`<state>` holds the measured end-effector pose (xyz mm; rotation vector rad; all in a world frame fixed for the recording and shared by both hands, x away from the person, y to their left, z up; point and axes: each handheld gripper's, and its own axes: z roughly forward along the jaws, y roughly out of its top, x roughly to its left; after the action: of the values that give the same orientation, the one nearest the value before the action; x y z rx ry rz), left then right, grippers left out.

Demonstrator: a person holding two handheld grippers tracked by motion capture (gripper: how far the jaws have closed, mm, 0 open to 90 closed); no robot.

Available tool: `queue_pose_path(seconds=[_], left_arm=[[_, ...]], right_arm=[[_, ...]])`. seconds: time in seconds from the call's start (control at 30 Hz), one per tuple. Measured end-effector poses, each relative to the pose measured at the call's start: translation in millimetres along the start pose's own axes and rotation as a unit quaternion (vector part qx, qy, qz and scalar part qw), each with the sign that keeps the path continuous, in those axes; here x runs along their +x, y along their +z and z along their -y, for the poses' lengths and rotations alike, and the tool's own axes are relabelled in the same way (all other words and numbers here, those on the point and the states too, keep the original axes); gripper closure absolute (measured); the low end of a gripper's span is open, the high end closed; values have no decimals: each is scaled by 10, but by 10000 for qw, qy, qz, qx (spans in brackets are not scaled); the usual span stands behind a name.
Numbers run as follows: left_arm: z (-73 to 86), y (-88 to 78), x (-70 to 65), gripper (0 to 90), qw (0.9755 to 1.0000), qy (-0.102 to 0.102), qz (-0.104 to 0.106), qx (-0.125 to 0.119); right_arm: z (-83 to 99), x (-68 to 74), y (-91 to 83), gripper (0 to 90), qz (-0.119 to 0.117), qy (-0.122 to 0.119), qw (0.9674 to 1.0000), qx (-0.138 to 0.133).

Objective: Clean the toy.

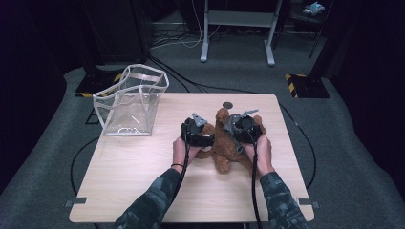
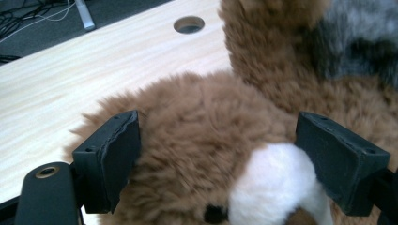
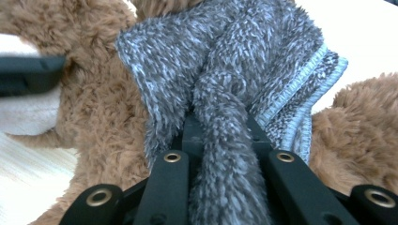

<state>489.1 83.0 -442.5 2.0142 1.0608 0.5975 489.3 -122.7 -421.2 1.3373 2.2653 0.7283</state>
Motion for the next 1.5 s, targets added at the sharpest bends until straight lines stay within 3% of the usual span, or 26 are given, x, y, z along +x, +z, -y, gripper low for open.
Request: queue_pose_path(seconds=[0.27,0.33,0.47,0.53,0.6,0.67,0.73,0.8,0.87,0.9,0.93,0.97,1.1,1.2,1.33,1.43,1.5], left_arm=[[-60,-105,32,178,9998,-53,-95,-185],[-98,-74,84,179,9998,-115,-138,-94],[-124,101,158,179,9988,-91,-161,454],[-83,146,204,179,9983,-353,-34,469],[-41,164,218,182,9979,-476,-2,437],[9,174,232,189,9977,-557,12,389],[39,193,236,200,9974,-643,32,316],[50,200,216,209,9975,-640,-29,286],[58,198,206,220,9981,-535,-83,307],[63,198,208,223,9981,-512,-85,331],[77,203,207,225,9982,-499,-90,307],[87,205,206,225,9984,-479,-87,280],[105,218,205,229,9986,-464,-75,234],[122,216,241,229,9985,-504,37,230],[142,212,242,229,9985,-510,72,184],[159,208,215,229,9986,-519,12,80],[158,206,208,229,9986,-515,-10,85]], right_arm=[[50,-27,28,776,-86,143,9998,-72],[49,-24,33,776,-77,130,9998,-86],[54,-19,26,776,-73,137,9998,-78],[69,-24,19,774,-95,183,9997,-141],[79,-6,-32,764,-75,284,9992,-256],[65,77,-202,758,-101,359,9974,-615],[27,248,-297,758,-436,156,9958,-793],[-10,480,-233,757,-553,-196,9962,-649],[-12,643,-60,757,-299,-592,9969,-417],[2,667,19,759,-222,-623,9974,-299],[13,656,64,763,-235,-593,9975,-299],[30,622,83,766,-289,-397,9982,-347],[62,462,-42,771,-202,-209,9990,-350],[124,241,-153,770,-69,69,9990,-440],[307,-119,-219,771,76,703,9965,-444],[432,-252,-145,771,257,792,9962,-265],[431,-258,-160,770,248,813,9961,-255]])
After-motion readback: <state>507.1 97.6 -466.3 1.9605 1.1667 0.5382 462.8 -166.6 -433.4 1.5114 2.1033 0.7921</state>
